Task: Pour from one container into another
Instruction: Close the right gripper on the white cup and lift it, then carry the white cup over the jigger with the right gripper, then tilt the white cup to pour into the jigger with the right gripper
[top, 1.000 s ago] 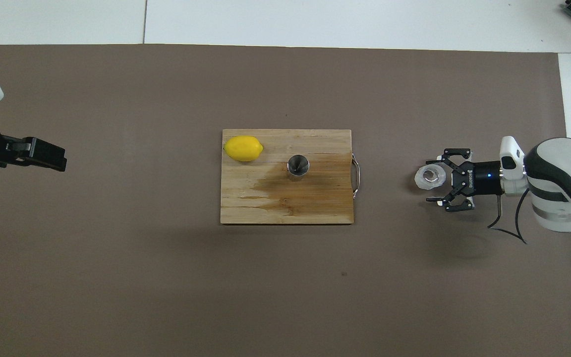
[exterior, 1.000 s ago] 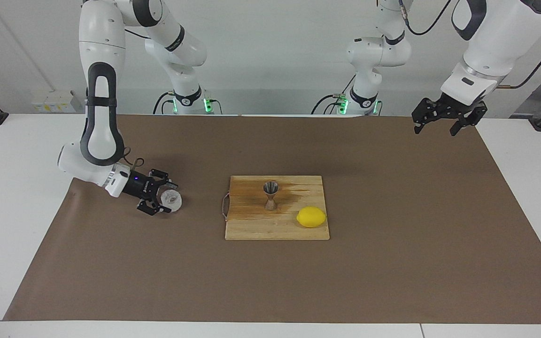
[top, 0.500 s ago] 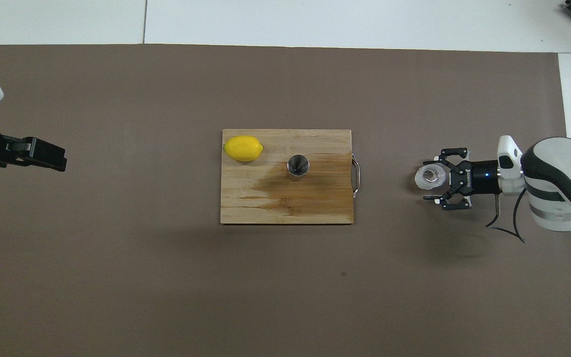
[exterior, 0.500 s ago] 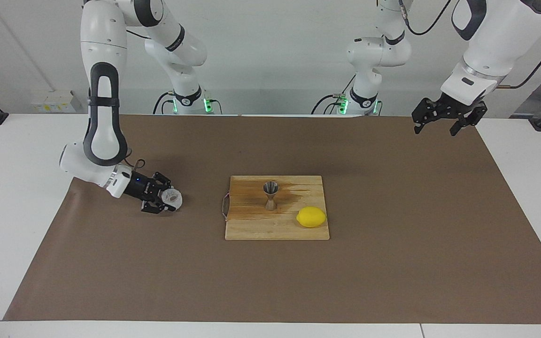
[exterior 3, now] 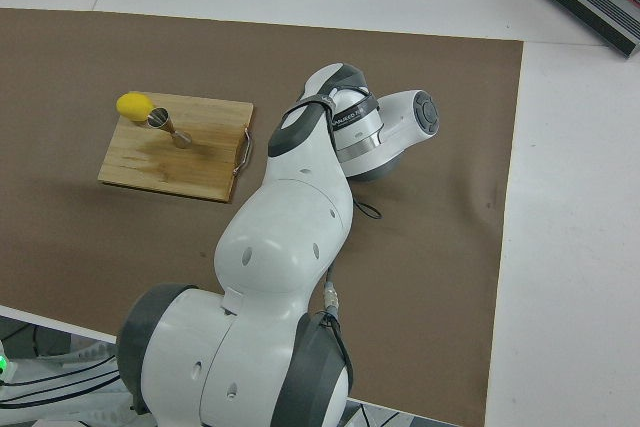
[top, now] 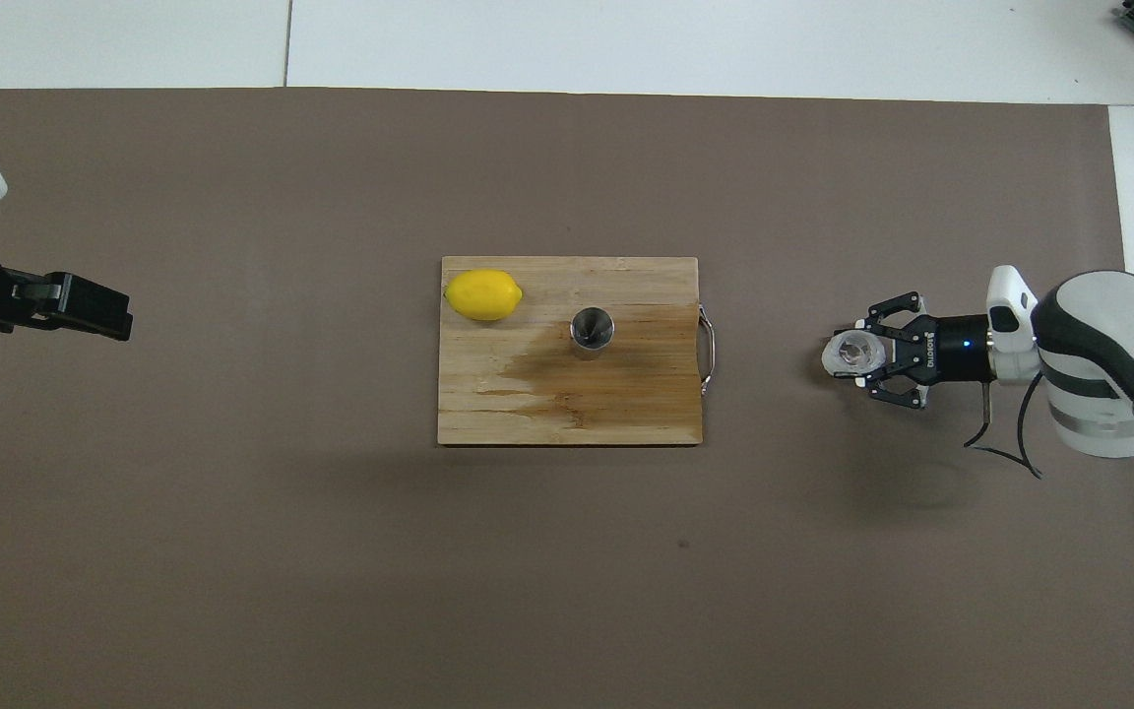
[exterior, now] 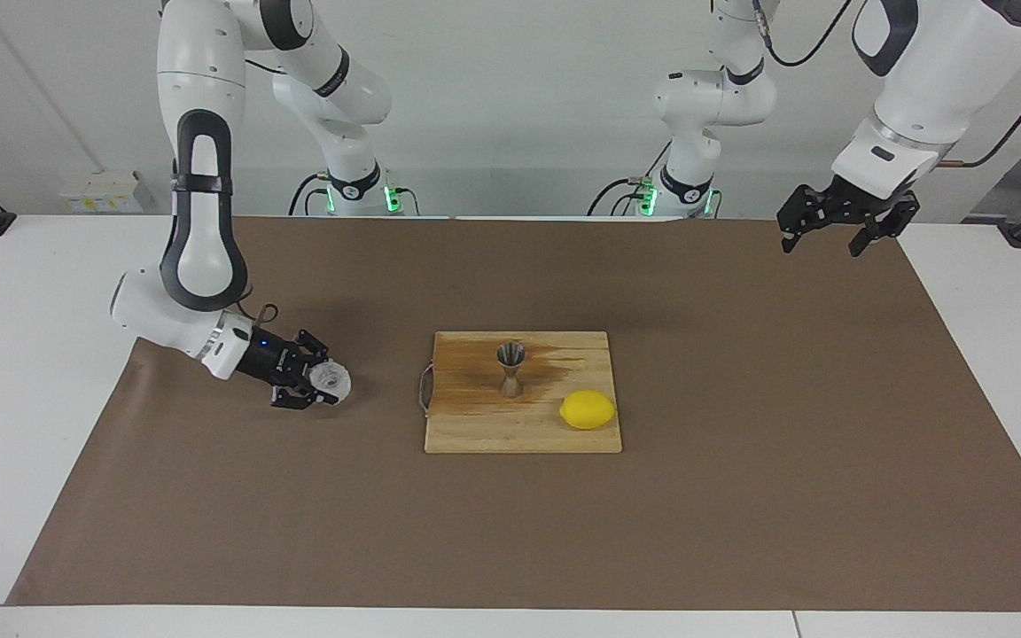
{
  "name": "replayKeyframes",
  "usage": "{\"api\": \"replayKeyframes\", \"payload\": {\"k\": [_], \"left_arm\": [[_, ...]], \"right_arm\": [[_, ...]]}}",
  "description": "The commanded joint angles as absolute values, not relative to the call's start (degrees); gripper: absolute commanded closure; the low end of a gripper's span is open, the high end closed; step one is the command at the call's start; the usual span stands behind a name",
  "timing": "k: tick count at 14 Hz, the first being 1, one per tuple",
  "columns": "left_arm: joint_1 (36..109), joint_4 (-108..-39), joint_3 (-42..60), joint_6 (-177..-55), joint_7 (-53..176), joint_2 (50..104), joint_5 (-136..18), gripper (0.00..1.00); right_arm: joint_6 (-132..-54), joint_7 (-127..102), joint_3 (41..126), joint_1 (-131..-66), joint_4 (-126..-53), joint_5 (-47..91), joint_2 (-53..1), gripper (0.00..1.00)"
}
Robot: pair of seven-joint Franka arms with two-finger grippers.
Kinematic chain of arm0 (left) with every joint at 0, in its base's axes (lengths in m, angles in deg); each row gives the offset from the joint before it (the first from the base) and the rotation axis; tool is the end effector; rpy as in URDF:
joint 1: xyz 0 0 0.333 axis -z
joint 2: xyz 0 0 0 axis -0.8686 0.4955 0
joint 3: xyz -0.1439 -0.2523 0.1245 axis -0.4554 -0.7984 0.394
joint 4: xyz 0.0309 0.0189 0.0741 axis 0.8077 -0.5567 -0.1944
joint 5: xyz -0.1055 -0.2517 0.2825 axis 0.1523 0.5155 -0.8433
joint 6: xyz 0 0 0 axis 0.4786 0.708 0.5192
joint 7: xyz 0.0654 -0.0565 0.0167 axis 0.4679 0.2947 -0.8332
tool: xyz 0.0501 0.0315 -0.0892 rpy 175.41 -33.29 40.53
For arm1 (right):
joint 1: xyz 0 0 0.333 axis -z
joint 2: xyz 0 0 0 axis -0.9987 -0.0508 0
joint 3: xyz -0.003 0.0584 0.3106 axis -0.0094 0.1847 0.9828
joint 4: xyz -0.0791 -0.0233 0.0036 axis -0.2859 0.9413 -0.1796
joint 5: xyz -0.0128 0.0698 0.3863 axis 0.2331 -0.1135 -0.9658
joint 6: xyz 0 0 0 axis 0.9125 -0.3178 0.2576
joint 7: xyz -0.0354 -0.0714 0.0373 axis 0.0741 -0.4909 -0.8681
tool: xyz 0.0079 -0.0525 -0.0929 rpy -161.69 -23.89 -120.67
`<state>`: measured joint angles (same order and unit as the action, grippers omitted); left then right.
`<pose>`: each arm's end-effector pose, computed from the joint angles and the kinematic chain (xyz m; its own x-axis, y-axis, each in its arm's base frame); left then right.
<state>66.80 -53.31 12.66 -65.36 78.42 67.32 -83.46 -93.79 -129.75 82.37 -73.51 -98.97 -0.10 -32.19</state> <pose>0.5499 -0.0591 0.6247 0.9906 -0.1332 -0.0323 -0.1331 -0.9911 0.0062 0.5966 -0.0379 0.2800 0.0569 0.6806 0.7304 0.9960 -0.0897 0.0060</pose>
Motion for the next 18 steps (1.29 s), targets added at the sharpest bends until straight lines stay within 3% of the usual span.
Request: {"api": "replayKeyframes", "payload": {"k": [1, 9, 15, 18], "left_arm": [[66.8, -55.1, 12.74, -65.42, 78.59, 65.65, -84.12, 0.0], [66.8, -55.1, 12.74, -65.5, 78.59, 65.65, -84.12, 0.0], [66.8, -55.1, 12.74, -65.42, 78.59, 65.65, -84.12, 0.0], [66.8, -55.1, 12.74, -65.5, 78.59, 65.65, -84.12, 0.0]], "right_arm": [[-96.44, -119.54, 82.58, -78.37, -98.89, 0.55, -27.81, 0.9], [-108.75, -87.52, 82.67, -95.16, -94.67, 9.07, -25.34, 0.9], [-113.15, -75.99, 82.58, -102.9, -94.23, 24.63, -24.72, 0.9], [-112.8, -75.64, 82.75, -103.52, -94.41, 30.69, -23.67, 0.9]]}}
